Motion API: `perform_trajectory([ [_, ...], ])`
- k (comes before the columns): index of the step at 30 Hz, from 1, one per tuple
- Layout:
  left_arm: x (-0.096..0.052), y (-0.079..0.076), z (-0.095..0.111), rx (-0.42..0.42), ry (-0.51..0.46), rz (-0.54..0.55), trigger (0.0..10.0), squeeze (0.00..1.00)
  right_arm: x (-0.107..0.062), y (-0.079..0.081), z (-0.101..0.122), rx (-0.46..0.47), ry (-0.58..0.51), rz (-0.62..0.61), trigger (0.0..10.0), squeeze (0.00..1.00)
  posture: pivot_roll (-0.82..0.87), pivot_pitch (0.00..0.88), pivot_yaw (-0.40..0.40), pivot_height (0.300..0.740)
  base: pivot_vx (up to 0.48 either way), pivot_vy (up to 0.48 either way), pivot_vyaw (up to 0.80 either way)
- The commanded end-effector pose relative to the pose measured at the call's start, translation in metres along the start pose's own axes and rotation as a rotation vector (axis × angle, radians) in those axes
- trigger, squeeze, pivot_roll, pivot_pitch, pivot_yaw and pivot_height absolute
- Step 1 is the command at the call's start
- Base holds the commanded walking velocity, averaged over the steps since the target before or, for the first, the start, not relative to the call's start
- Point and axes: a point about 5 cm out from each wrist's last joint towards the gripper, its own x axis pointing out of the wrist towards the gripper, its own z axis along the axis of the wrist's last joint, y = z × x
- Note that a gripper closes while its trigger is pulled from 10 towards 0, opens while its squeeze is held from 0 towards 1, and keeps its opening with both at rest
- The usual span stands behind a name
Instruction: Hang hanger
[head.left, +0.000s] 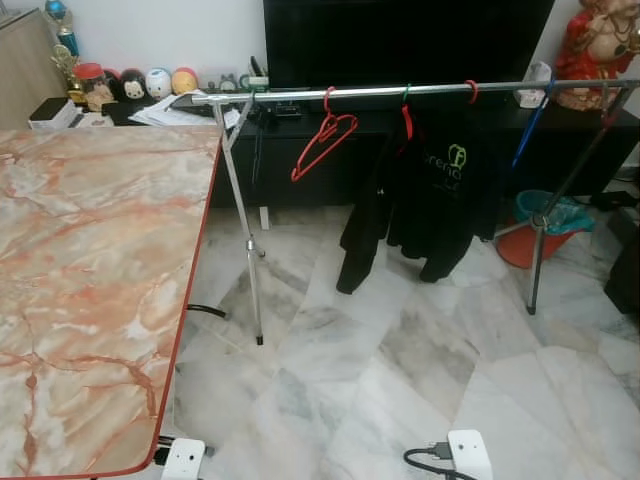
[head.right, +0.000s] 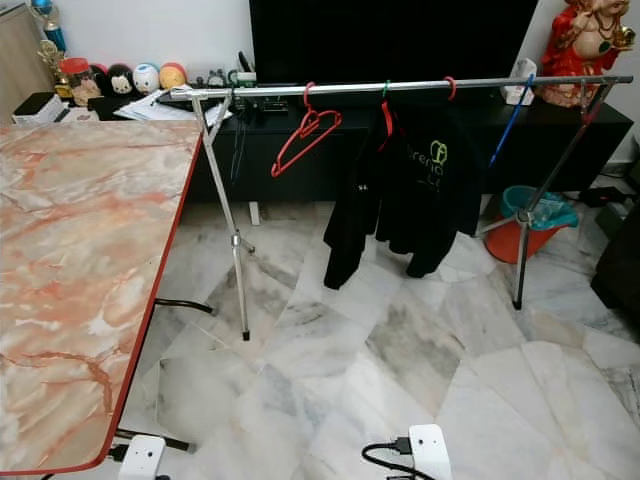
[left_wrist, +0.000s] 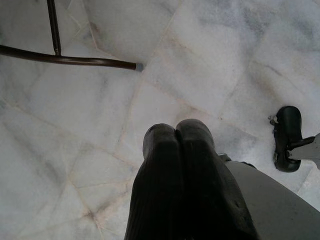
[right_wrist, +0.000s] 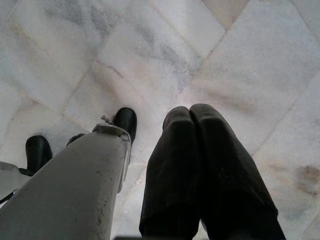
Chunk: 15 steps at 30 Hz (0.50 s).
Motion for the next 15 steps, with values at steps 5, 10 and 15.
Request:
perform_trajectory([
  [5,-0.0002,0.0002,-0.0021,0.003,0.015,0.001,10.0,0.0,0.0001,-0.0017,0.0012,-0.002,0.0,-0.007,10.0,0.0,0.01,0.005,-0.022,0.74,0.0,0.0,0.0],
  [10,-0.0002,0.0002,-0.0021,0.003,0.015,0.001,10.0,0.0,0.0001,-0.0017,0.0012,-0.002,0.0,-0.007,10.0,0.0,0.01,0.005,-0.022,0.74,0.0,0.0,0.0],
  [15,0.0015,-0.0039,0.0026,0.043,0.013,-0.022,10.0,0.0,-0.0013,-0.0038,-0.0014,0.069,-0.043,0.016,10.0,0.0,0.01,0.002,-0.02,0.74,0.0,0.0,0.0],
])
